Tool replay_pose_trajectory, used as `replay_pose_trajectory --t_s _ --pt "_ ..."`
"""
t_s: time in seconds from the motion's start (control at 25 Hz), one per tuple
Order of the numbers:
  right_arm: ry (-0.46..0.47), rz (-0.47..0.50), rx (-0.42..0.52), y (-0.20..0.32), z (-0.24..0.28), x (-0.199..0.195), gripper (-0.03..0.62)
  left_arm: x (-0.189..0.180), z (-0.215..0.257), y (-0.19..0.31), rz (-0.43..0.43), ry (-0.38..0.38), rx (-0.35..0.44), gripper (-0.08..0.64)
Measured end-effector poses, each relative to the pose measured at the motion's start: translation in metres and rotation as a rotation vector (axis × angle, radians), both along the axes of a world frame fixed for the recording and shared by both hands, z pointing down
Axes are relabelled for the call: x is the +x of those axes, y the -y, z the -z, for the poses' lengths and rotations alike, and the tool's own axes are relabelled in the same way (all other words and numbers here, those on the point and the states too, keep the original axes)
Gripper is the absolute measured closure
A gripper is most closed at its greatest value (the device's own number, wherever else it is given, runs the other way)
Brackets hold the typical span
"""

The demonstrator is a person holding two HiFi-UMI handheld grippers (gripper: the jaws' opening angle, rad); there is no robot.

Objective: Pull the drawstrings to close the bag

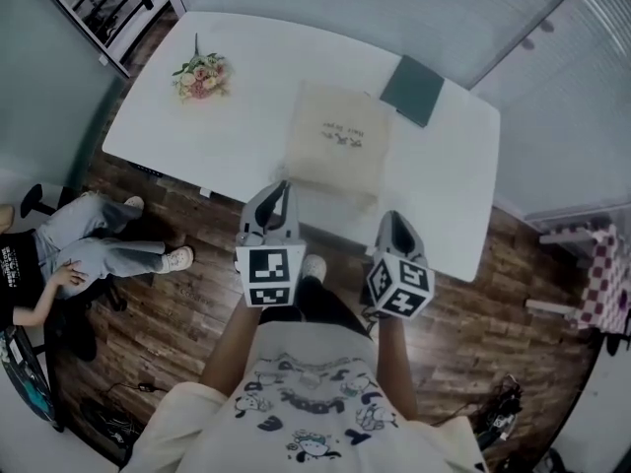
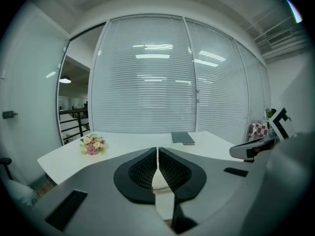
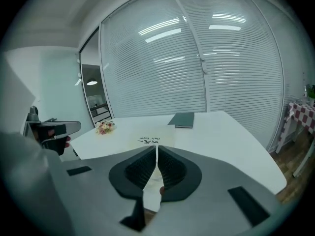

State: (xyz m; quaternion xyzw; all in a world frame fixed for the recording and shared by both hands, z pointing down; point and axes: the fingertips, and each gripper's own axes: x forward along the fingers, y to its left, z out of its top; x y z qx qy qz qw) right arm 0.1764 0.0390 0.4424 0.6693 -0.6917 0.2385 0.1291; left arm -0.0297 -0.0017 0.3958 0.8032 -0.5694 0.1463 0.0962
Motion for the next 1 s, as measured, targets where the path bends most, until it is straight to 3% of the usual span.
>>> replay_pose_trajectory --t_s 0.56,1.0 --pt "0.053 0.055 -0.145 0.016 -0.051 0.009 0.566 0.003 -0.033 0.026 0.037 0.037 -0.086 0.511" --pt "0.081 0.026 -0.287 0.030 -0.092 0.010 0.558 -0.010 -0.070 0.049 0.002 0.070 -0.189 0.510"
